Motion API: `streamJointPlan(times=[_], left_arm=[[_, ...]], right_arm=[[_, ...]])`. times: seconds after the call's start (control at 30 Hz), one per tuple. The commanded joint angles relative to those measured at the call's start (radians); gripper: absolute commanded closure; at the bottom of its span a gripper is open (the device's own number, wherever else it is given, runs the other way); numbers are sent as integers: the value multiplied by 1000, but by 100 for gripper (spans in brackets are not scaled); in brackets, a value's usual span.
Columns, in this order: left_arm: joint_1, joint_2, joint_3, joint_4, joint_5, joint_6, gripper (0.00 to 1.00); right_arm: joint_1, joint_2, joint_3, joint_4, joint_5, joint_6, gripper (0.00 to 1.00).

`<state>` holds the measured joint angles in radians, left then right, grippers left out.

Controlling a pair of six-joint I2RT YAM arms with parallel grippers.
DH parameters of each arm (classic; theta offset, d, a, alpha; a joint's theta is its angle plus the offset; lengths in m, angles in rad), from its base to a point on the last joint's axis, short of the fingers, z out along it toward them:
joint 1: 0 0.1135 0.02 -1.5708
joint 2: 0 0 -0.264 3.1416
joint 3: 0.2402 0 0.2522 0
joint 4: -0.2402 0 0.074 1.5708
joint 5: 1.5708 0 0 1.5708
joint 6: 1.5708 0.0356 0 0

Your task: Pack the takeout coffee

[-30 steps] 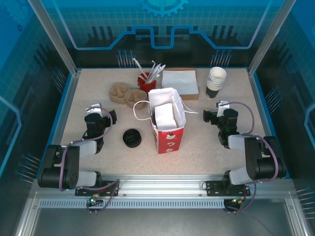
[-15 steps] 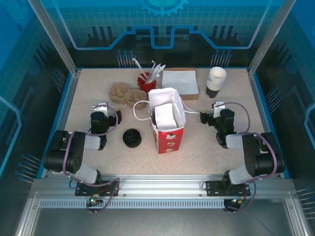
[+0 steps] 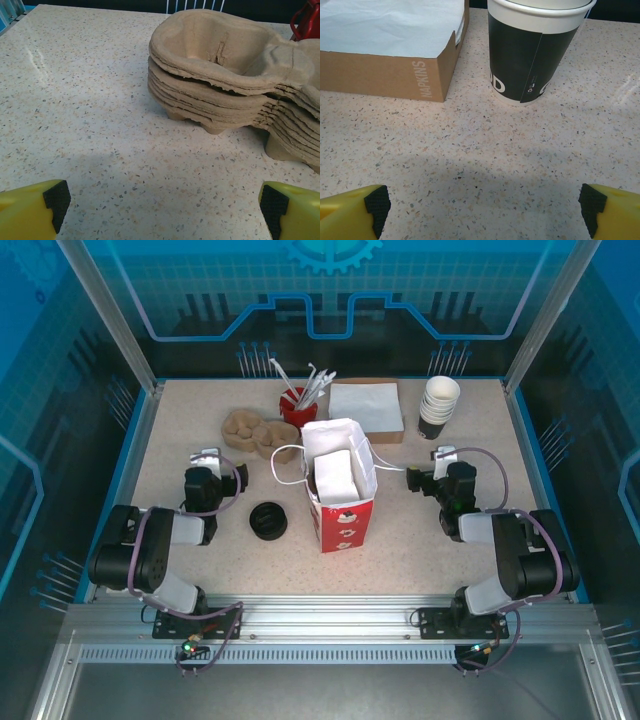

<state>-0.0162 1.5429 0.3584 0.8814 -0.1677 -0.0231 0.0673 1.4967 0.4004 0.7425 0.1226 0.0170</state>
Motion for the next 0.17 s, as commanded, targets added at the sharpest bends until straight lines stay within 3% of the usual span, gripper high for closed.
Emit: streamJointPlan(times=[0.0,0.13], left_arm=[[0,6,25,28,43,21,1],[-1,6,28,22,56,23,1]], right_arm=[[5,8,21,29,0,-16,0],[6,8,21,29,0,-16,0]])
